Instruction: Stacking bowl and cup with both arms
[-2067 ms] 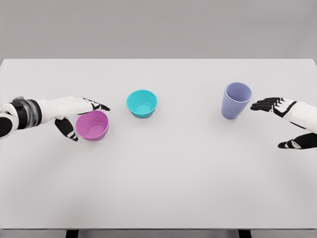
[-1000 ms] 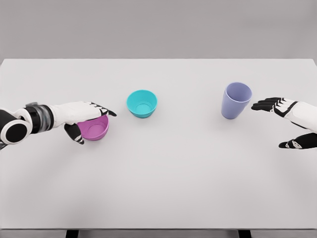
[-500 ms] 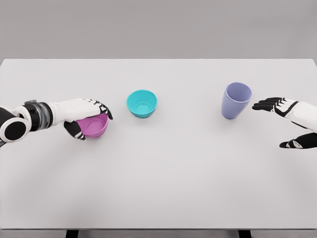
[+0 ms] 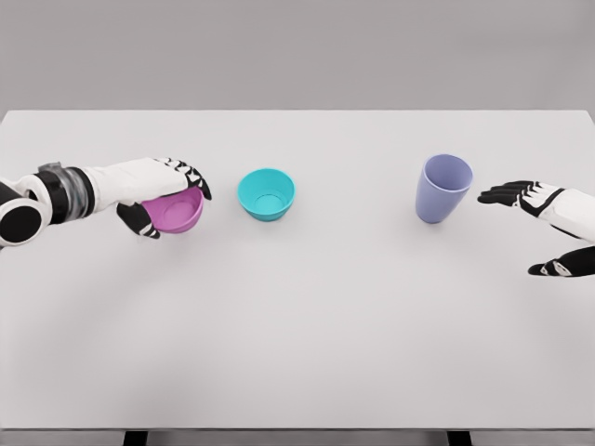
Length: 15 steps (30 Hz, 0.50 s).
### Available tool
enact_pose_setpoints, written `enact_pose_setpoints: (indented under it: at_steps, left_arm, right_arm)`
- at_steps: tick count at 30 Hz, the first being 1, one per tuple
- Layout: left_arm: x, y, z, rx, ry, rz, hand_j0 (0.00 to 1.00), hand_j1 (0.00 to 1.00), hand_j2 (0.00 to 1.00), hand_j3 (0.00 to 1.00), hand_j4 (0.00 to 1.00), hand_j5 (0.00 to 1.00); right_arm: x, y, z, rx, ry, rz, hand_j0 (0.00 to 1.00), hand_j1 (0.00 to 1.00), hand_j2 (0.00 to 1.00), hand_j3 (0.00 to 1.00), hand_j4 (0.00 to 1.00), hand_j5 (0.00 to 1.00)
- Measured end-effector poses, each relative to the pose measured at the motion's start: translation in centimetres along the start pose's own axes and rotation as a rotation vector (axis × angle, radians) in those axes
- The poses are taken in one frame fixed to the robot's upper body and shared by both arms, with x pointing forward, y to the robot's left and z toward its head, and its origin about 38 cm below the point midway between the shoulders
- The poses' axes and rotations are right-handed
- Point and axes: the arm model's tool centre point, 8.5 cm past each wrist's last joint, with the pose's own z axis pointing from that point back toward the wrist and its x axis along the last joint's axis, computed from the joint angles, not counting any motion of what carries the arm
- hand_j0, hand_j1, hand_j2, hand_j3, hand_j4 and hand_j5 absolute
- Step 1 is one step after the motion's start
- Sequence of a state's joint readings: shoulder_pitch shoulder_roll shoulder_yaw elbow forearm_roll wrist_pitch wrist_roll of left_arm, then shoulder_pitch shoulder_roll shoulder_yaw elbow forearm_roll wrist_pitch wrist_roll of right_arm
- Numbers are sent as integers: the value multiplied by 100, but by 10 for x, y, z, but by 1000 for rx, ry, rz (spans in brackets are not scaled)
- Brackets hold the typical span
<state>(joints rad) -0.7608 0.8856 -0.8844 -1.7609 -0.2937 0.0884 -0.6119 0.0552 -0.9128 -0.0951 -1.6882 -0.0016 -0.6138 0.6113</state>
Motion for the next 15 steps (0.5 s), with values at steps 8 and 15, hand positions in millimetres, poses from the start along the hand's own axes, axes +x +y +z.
enact_pose_setpoints:
  at_steps: [8,15]
  left_arm:
    - [9,19,-3,39,-17,-23,59,59,59,59,59,59]
    - [21,35,-11,73,-47,-35,60,60,60,60,60,60]
  right_arm:
    - [-1,0,1,-1,5,-2,100,100,100,100,100,100]
    - [-4,-1,3,-5,13,-4,100,100,100,100,100,100]
